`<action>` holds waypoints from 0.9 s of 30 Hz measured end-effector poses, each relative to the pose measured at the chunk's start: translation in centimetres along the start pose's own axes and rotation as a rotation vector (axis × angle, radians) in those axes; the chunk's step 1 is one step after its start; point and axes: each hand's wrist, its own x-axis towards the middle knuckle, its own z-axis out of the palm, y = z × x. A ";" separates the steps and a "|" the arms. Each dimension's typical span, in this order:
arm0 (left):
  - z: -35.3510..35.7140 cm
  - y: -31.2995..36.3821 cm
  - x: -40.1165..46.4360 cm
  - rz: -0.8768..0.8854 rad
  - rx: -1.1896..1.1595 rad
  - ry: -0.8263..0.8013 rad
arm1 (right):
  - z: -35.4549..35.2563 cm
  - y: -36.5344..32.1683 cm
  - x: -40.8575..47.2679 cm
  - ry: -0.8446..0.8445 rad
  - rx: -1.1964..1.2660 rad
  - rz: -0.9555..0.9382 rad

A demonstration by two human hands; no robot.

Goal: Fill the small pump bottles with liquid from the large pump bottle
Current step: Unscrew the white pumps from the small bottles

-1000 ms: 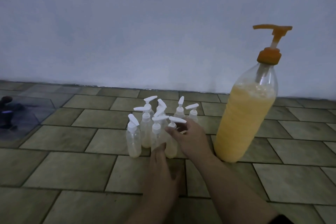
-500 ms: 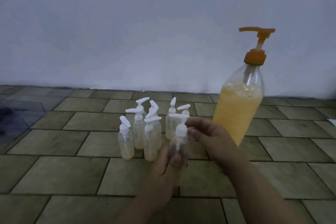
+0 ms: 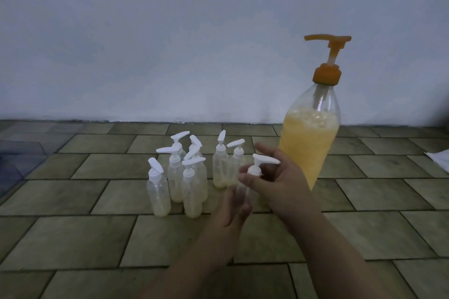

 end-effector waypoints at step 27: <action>1.4 -4.3 1.2 -0.159 0.203 0.284 | -5.4 13.5 -6.1 0.532 -0.567 -0.149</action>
